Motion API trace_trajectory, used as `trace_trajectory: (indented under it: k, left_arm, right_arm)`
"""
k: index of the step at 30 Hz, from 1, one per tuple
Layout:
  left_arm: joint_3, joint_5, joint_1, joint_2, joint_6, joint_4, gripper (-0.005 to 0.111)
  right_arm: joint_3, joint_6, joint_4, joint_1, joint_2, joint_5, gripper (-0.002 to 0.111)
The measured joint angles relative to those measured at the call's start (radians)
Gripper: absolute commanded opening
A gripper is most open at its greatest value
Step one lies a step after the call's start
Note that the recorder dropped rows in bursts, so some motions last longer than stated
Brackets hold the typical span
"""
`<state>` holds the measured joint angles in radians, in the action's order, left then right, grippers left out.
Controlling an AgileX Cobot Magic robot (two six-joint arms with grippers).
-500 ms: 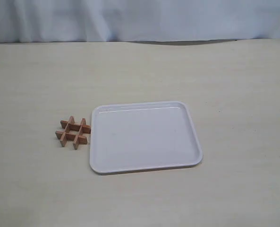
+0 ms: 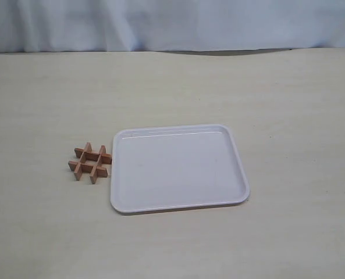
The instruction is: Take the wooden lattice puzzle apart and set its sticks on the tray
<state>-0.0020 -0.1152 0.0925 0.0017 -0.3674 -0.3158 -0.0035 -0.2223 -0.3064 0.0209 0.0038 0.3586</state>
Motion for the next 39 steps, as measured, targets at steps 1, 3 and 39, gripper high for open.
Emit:
trace_trajectory:
  k: [1, 3, 39]
  left_arm:
    - [0.000, 0.044, 0.000, 0.000, 0.000, -0.061, 0.000]
    - [0.000, 0.131, 0.000, 0.000, 0.005, -0.198, 0.000]
    - [-0.883, -0.657, 0.149, 1.378, 0.297, 0.213, 0.000]
  right_arm:
    - [0.000, 0.000, 0.000, 0.000, 0.000, 0.000, 0.005]
    - [0.000, 0.000, 0.000, 0.000, 0.000, 0.000, 0.005]
    - [0.000, 0.000, 0.000, 0.000, 0.000, 0.000, 0.005]
